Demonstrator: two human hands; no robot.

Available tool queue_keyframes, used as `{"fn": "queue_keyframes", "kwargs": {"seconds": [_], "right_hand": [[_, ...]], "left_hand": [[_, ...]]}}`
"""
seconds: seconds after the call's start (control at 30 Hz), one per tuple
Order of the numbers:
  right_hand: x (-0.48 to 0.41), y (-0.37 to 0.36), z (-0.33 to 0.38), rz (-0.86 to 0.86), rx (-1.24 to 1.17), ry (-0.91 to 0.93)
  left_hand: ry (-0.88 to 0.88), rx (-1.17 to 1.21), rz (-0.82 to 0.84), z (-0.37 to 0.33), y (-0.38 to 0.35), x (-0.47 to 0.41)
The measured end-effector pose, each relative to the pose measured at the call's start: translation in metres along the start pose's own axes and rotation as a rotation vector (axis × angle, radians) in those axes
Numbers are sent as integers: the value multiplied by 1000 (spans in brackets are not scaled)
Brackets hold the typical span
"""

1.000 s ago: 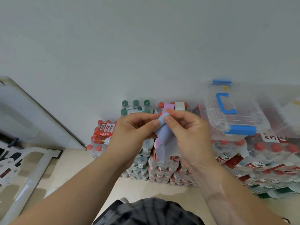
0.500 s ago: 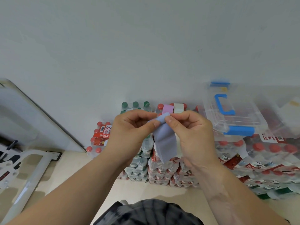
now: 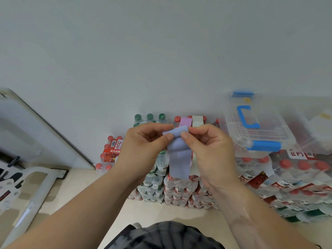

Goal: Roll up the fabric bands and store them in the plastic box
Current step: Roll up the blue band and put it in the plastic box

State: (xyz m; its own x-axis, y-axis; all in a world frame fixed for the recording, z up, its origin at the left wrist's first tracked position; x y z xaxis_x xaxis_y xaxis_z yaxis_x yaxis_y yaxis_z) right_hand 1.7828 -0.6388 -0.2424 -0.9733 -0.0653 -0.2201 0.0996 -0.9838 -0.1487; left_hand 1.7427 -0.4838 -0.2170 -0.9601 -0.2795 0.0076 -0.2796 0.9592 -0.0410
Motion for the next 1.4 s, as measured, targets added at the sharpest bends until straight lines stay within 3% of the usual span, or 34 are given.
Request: {"fn": "queue_keyframes", "kwargs": {"seconds": [0.2,0.47,0.93,1.17,1.4], "right_hand": [[2,0,-4,-18,3,-21],[0,1,3,-10,6,-67],[3,0,-1,-53,53,-67],[1,5,-8,-87,3,-56],[-2,9,-11,-39,2,-92]], "left_hand": [[72,64,73,2,-4,4],[34,36,35,0,-2,1],[3,-30,107,-5,-5,-5],[92,46,49,4,-11,-3],[60,20,4,7,-10,-8]]}}
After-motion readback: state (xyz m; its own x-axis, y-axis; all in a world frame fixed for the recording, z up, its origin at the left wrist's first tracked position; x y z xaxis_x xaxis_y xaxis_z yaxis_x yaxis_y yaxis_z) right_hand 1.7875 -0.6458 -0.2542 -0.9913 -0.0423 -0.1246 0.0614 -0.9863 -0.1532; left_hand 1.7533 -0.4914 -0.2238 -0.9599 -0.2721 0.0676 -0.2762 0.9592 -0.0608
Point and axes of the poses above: each hand's wrist, its own x-axis away from the middle knuckle, its own y-axis out of the back of the hand, z = x × y, the point moved 1 cm from there along -x, towards the middle knuckle, and after that the axes turned 3 degrees about y, right-handed, at the moved point
